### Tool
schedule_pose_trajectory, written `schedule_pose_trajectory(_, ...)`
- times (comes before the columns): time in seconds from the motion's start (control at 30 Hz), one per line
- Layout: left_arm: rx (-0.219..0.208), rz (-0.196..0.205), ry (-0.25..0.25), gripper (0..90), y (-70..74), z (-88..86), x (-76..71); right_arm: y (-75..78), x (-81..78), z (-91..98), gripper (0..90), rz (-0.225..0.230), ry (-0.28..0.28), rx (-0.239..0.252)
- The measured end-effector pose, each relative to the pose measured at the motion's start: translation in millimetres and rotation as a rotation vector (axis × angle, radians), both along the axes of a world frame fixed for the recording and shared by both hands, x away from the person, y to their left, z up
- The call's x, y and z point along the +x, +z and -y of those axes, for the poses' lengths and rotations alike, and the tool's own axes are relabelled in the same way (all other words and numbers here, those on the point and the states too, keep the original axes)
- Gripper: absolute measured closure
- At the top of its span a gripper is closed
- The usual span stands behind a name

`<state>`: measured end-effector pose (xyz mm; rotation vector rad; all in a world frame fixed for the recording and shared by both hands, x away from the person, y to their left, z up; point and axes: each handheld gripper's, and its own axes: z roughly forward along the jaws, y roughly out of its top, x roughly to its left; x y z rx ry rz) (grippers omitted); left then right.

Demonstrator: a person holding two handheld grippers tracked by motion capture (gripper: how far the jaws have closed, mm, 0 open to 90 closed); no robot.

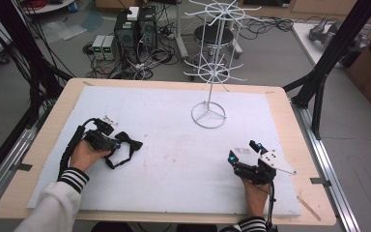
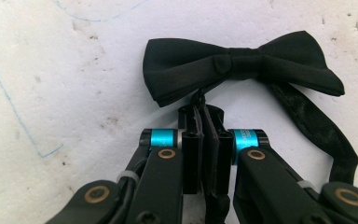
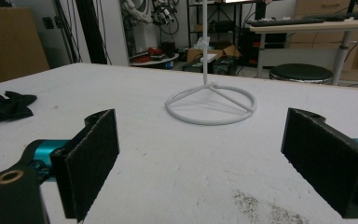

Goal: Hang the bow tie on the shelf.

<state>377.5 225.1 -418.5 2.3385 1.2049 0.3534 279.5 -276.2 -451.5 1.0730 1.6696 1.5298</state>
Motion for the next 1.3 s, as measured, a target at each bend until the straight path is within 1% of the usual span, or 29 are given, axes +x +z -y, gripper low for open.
schedule_pose_trajectory(0.1,-0.006,0.006,0.002,86.3,1.0,-0.6,-0.3,0.0,0.0,0.0,10.3,0.0,0.001,-0.002)
schedule_pose_trajectory(0.23,-0.029,0.038,-0.005,86.3,4.8,-1.8,-2.0,0.0,0.0,0.0,10.3,0.0,0.0,-0.002)
schedule_pose_trajectory(0.27,-0.042,0.054,-0.003,86.4,6.9,-2.3,-3.1,0.0,0.0,0.0,10.3,0.001,0.0,-0.001)
schedule_pose_trajectory(0.3,-0.048,0.061,-0.005,86.4,8.0,-2.7,-3.6,0.0,-0.1,-0.1,10.3,-0.001,0.0,-0.002)
schedule_pose_trajectory(0.4,-0.07,0.094,-0.022,86.5,11.9,-3.4,-6.6,0.0,-0.1,-0.1,10.3,-0.001,0.0,-0.003)
schedule_pose_trajectory(0.47,-0.089,0.125,-0.036,86.5,14.5,-4.3,-8.9,0.0,-0.2,-0.2,10.3,-0.002,0.001,-0.001)
schedule_pose_trajectory(0.53,-0.101,0.147,-0.038,86.5,16.6,-5.1,-10.5,0.0,-0.4,-0.5,10.3,-0.004,0.0,0.0)
schedule_pose_trajectory(0.6,-0.132,0.175,-0.041,86.5,18.9,-6.4,-12.4,0.0,-0.4,-0.4,10.3,-0.005,0.0,-0.001)
schedule_pose_trajectory(0.7,-0.191,0.218,-0.039,86.6,22.0,-8.6,-15.3,0.0,-0.4,-0.4,10.3,-0.004,0.0,-0.001)
schedule_pose_trajectory(0.8,-0.219,0.255,-0.041,86.6,24.8,-9.5,-17.7,-0.1,-0.4,-0.4,10.3,-0.004,0.0,-0.002)
schedule_pose_trajectory(0.87,-0.246,0.285,-0.042,86.6,27.7,-9.8,-19.4,0.0,-0.2,-0.3,10.3,-0.002,0.0,-0.002)
schedule_pose_trajectory(0.97,-0.297,0.33,-0.042,86.6,33.4,-10.2,-22.1,0.0,-0.3,-0.4,10.3,-0.004,0.001,-0.001)
schedule_pose_trajectory(1.0,-0.322,0.355,-0.039,86.6,35.6,-9.6,-23.4,-0.1,-0.4,-0.4,10.3,-0.004,0.0,-0.002)
schedule_pose_trajectory(1.07,-0.358,0.385,-0.042,86.7,38.6,-9.1,-24.9,0.0,-0.3,-0.4,10.3,-0.004,0.001,-0.001)
schedule_pose_trajectory(1.13,-0.397,0.412,-0.06,86.6,42.8,-8.2,-26.6,0.0,-0.1,-0.2,10.3,-0.001,0.0,-0.002)
schedule_pose_trajectory(1.17,-0.422,0.415,-0.077,86.6,44.6,-7.5,-26.8,0.0,-0.1,-0.1,10.3,-0.001,0.0,-0.002)
schedule_pose_trajectory(1.2,-0.435,0.423,-0.093,86.6,46.7,-6.1,-27.2,0.0,-0.4,-0.4,10.3,-0.005,0.001,0.001)
schedule_pose_trajectory(1.27,-0.433,0.45,-0.115,86.6,51.7,-2.4,-28.4,0.0,-0.1,0.0,10.3,-0.001,0.0,-0.003)
schedule_pose_trajectory(1.3,-0.437,0.456,-0.121,86.6,54.5,-0.8,-28.5,0.0,0.0,0.0,10.3,0.0,0.001,-0.004)
